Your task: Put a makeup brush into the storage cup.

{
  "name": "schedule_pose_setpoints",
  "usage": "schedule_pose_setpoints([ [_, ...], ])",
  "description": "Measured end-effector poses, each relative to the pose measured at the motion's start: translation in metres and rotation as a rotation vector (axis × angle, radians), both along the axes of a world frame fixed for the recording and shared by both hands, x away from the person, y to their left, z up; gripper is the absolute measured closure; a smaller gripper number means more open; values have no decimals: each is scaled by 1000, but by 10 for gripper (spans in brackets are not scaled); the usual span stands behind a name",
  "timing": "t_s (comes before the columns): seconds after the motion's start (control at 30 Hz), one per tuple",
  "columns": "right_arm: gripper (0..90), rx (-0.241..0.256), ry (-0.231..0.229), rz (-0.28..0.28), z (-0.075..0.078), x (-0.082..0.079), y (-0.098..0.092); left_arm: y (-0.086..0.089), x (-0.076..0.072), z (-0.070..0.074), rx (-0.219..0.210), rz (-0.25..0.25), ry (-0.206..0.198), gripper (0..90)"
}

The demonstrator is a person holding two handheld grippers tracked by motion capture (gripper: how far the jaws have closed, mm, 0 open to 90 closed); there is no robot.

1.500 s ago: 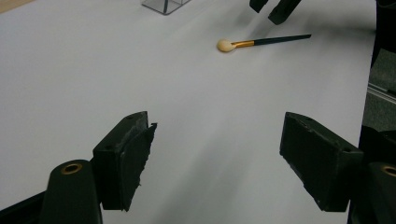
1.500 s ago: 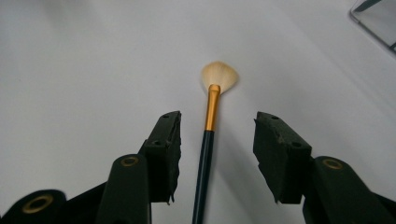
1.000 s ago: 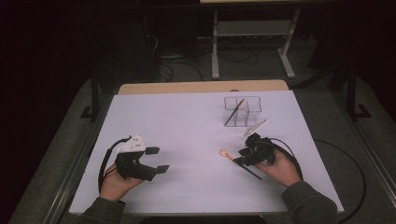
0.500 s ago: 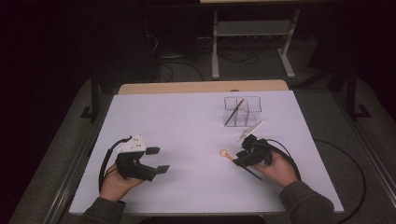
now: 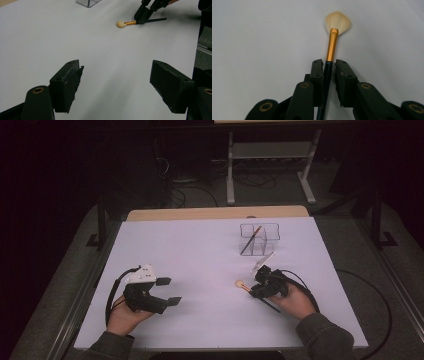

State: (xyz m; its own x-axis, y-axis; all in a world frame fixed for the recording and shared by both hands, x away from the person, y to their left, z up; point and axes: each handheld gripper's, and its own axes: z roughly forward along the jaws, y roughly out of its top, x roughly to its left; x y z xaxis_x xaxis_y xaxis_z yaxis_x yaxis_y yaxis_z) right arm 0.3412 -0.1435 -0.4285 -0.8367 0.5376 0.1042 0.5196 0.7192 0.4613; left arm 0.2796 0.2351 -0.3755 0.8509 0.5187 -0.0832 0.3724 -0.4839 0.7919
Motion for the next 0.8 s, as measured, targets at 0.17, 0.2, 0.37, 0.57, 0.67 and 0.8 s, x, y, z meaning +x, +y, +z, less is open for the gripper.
schedule_pose_setpoints([
  [0.17, 769, -14, -16, 7, 0, -1, 2, 0, 0, 0, -3, 0, 2, 238],
  [0.2, 772, -20, -21, 9, 0, -1, 2, 0, 0, 0, -3, 0, 5, 239],
  [0.37, 790, -49, -51, 18, 0, -4, 6, -1, 0, -1, -3, -1, 7, 239],
  [0.57, 829, -58, -41, 20, 0, -2, 7, -2, 0, -1, -1, -1, 5, 239],
  [0.67, 832, -70, -28, 25, 1, 0, 8, -2, 0, -1, -2, -1, 5, 239],
  [0.8, 833, -59, -14, 30, 1, 2, 7, -1, 1, -1, -4, 0, 7, 240],
])
